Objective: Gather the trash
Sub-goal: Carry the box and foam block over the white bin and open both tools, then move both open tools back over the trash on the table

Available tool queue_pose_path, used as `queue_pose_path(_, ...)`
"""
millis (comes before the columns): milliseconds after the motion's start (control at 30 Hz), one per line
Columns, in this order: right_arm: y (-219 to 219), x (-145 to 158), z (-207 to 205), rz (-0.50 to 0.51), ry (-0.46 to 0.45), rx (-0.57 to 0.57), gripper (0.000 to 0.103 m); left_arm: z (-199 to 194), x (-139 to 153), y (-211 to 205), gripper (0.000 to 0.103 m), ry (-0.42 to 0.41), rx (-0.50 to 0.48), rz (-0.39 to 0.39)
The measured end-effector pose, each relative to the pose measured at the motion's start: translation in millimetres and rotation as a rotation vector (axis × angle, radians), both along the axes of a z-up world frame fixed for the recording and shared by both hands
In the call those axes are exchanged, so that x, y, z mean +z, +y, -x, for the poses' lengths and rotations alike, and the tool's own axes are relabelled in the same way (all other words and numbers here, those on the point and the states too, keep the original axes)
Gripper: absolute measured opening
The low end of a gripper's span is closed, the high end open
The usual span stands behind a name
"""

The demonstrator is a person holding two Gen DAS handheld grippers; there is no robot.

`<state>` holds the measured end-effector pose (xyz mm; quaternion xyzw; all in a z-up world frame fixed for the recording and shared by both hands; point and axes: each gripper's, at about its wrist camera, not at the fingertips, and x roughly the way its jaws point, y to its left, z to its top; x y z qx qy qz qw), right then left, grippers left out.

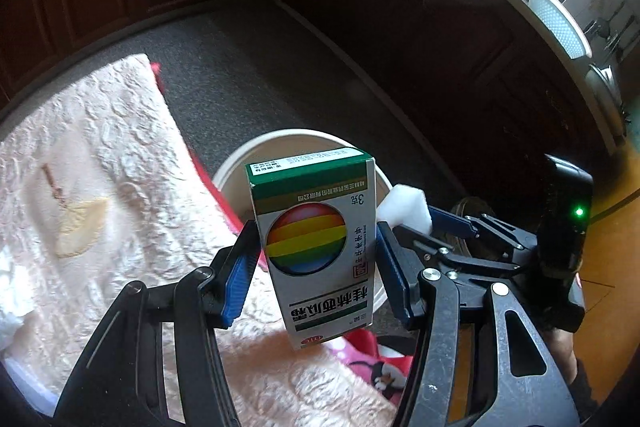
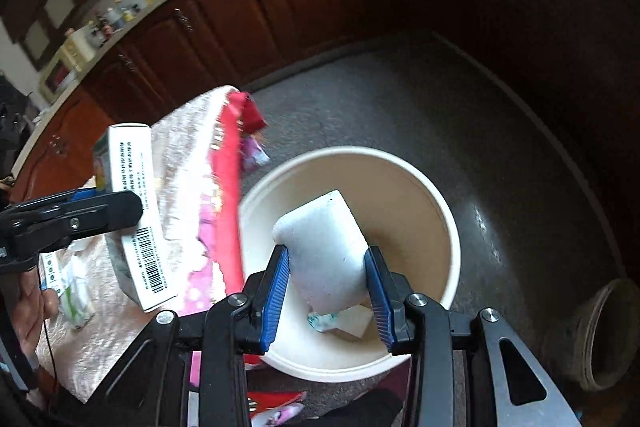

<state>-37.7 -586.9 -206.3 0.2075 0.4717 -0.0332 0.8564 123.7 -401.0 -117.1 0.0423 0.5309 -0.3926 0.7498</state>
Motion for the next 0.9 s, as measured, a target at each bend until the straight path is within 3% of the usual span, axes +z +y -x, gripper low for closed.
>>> queue_pose_path(200, -6, -14, 0, -0.020, 0.034, -0.031, 0.056, -3, -14, -4, 0.058, 0.009, -0.023, -0.031)
queue_pose_path(367, -10, -23, 7, -0.021, 0.052, -0.036, 0.060, -2, -12, -9, 0.068, -0.008, -0.028, -0.032)
queue_pose_path(900, 1, -11, 5, -0.008, 0.029, -0.035, 0.064, 4, -11, 20, 0.068, -0.044, -0.012, -0.033)
